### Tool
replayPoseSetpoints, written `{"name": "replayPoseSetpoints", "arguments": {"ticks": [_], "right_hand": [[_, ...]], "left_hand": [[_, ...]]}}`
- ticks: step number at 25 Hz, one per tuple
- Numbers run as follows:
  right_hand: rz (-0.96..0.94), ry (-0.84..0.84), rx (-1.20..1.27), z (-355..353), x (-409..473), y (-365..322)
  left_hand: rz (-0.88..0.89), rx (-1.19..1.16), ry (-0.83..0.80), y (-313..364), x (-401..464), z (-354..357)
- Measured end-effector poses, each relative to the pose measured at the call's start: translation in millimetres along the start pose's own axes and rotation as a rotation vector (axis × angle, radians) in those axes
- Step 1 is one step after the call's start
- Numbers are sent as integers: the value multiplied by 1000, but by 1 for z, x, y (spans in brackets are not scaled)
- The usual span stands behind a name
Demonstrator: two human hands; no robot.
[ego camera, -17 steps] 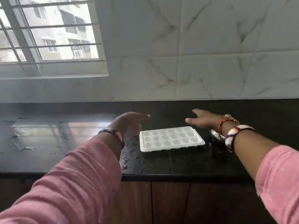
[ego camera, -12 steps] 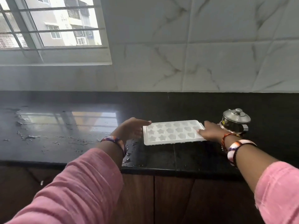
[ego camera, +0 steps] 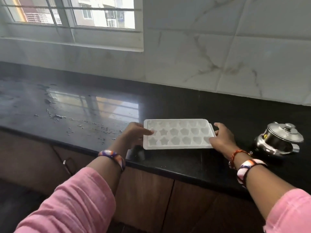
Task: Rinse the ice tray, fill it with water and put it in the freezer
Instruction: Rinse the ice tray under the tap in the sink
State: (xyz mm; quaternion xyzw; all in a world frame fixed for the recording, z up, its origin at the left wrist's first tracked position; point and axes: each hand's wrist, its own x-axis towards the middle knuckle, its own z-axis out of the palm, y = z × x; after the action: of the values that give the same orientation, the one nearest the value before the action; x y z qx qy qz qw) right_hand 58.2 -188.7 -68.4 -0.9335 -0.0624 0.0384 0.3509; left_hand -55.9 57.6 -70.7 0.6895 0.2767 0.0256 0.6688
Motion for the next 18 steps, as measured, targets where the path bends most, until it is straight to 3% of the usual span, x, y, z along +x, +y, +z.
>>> {"name": "replayPoseSetpoints", "arguments": {"ticks": [5, 10, 18], "right_hand": [[-220, -123, -127, 74, -1, -107], [-454, -205, -217, 196, -11, -254], [-629, -291, -120, 349, -41, -444]], "left_hand": [[69, 196, 193, -6, -7, -121], [104, 107, 448, -19, -2, -295], [82, 114, 700, -35, -6, -515]]}}
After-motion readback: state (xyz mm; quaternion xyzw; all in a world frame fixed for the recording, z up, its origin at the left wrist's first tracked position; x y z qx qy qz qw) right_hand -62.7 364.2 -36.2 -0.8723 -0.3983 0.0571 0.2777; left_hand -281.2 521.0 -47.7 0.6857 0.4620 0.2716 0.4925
